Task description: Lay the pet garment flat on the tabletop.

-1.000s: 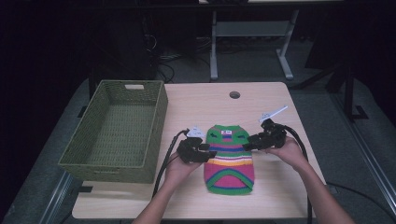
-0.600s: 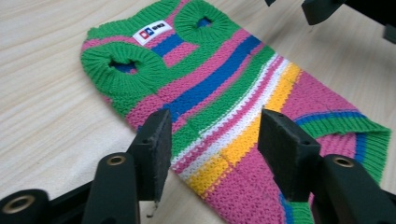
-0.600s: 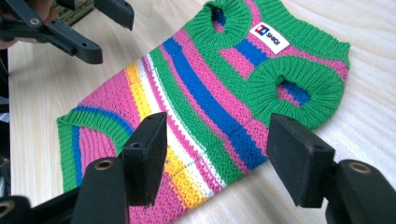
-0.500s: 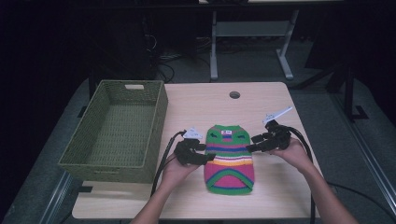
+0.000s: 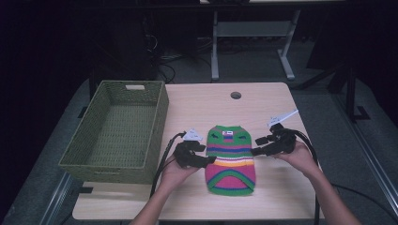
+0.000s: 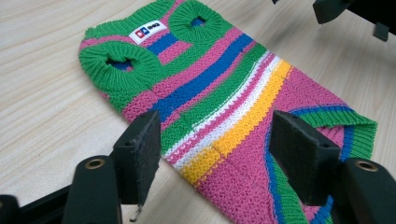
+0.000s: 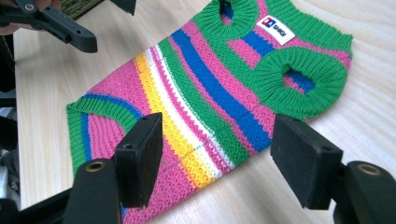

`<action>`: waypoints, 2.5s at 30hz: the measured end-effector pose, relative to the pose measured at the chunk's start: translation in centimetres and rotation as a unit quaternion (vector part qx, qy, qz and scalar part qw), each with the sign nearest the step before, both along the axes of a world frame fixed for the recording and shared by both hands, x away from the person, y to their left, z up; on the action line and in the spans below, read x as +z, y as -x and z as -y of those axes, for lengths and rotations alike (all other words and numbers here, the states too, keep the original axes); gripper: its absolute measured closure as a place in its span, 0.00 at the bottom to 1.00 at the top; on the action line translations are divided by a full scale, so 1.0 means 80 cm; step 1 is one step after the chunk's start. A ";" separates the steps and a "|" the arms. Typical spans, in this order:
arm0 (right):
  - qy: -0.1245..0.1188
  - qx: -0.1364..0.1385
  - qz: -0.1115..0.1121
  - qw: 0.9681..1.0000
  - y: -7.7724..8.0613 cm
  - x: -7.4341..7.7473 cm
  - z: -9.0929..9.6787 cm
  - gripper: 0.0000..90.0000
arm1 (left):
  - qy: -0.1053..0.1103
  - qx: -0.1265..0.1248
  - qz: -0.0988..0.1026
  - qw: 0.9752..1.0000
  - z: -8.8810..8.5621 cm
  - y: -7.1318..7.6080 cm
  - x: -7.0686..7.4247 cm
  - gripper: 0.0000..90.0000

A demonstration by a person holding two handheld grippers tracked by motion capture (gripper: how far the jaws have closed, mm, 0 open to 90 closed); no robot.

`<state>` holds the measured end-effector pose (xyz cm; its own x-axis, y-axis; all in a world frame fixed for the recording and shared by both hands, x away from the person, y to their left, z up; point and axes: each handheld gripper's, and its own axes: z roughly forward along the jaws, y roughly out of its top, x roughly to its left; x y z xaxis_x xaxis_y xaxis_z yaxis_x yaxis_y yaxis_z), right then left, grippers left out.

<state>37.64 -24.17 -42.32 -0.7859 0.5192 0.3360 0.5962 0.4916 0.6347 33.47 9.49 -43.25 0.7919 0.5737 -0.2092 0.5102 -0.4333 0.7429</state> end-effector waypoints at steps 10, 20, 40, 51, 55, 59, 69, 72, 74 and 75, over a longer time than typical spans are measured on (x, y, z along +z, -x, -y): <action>-0.004 -0.003 -0.001 1.000 0.011 -0.006 0.010 0.36 | 0.004 0.009 -0.004 1.000 -0.010 0.007 -0.008 0.34; -0.003 -0.010 -0.004 1.000 0.018 -0.013 0.022 0.34 | 0.003 0.009 -0.005 1.000 -0.014 0.013 -0.007 0.31; -0.011 -0.032 0.003 0.999 0.043 -0.022 0.054 0.33 | 0.011 -0.004 -0.003 1.000 -0.019 0.036 -0.011 0.31; -0.012 -0.050 0.012 0.999 0.063 -0.026 0.077 0.32 | 0.014 0.003 -0.008 1.000 -0.031 0.044 -0.019 0.31; -0.019 -0.055 0.017 0.998 0.072 -0.027 0.083 0.32 | 0.014 0.007 -0.004 1.000 -0.035 0.049 -0.019 0.31; -0.018 -0.057 0.019 0.998 0.079 -0.029 0.088 0.32 | 0.010 0.004 -0.002 1.000 -0.037 0.054 -0.020 0.31; -0.024 -0.061 0.018 0.998 0.090 -0.033 0.096 0.32 | 0.013 0.006 0.003 1.000 -0.043 0.064 -0.019 0.30; -0.028 -0.062 0.025 0.997 0.096 -0.033 0.097 0.32 | 0.020 0.007 0.004 1.000 -0.047 0.069 -0.020 0.29; -0.026 -0.065 0.025 0.997 0.099 -0.034 0.099 0.32 | 0.022 0.006 0.002 1.000 -0.048 0.074 -0.020 0.29; -0.025 -0.065 0.025 0.997 0.100 -0.035 0.100 0.32 | 0.020 0.004 0.002 1.000 -0.049 0.075 -0.020 0.29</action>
<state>29.67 -32.20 -45.15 -0.7291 0.6015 0.3265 0.6198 0.3781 0.6876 27.43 13.41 -44.88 0.7883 0.5715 -0.2280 0.5101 -0.3997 0.7616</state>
